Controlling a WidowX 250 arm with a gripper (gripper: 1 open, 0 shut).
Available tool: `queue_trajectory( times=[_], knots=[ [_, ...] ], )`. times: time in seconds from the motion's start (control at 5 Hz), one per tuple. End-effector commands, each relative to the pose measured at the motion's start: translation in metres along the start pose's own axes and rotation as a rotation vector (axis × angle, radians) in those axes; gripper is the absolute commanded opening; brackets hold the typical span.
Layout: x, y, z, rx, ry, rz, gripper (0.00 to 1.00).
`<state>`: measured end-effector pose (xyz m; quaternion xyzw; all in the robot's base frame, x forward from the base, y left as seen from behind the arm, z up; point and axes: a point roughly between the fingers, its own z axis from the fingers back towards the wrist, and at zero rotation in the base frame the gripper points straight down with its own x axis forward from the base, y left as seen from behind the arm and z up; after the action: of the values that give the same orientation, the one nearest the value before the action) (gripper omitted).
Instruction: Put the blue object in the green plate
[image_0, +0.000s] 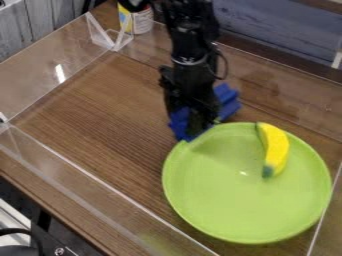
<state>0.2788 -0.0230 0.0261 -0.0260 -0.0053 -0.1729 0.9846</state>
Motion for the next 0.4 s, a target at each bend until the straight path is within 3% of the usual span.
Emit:
queue_trajectory(
  times=[0.0,0.2],
  knots=[
    [-0.016,-0.055,-0.029,-0.051,0.105,-0.054,0.00],
    [-0.035,-0.013,-0.029,-0.043,0.106,0.006,0.00]
  ],
)
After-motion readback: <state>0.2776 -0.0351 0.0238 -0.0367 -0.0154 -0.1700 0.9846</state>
